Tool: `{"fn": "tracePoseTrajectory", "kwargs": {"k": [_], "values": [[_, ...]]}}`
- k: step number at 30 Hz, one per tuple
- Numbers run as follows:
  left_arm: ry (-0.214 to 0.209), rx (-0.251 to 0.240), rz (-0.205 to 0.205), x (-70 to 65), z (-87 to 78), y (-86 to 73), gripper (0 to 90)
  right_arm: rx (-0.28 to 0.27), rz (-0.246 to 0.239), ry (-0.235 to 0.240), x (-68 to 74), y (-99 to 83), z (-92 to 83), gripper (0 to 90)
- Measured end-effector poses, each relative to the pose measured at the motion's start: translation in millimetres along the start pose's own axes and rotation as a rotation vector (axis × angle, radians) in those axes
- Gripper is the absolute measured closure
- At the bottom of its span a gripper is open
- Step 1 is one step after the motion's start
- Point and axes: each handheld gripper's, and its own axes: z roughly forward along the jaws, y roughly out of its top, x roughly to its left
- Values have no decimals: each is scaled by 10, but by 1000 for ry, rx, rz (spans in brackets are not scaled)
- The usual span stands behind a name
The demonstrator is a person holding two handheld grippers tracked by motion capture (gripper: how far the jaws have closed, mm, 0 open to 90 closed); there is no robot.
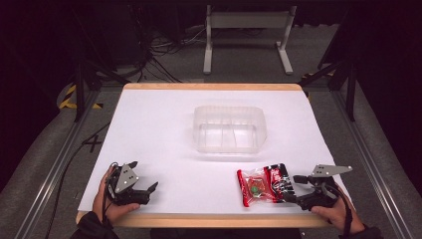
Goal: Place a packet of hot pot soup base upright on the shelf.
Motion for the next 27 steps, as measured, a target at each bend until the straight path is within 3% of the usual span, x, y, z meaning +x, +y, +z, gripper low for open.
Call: {"fn": "tracePoseTrajectory", "kwargs": {"k": [5,10,11,15,17,21,25,27], "values": [[-1,5,9,-3,8,2,55,44,3,37,55,48,139,82],[-2,10,5,-11,11,3,57,37,16,57,54,90,193,78],[-2,12,7,-11,12,4,57,31,13,79,64,116,222,88],[0,14,13,-14,20,6,58,35,-11,89,104,170,271,102],[0,17,17,-14,22,7,60,31,-45,77,143,228,288,158],[1,18,18,-14,22,8,60,8,-51,76,158,297,294,312],[2,21,20,-21,28,10,60,19,-36,47,153,323,329,637],[2,19,18,-20,26,9,61,22,-45,51,174,337,329,726]]}}
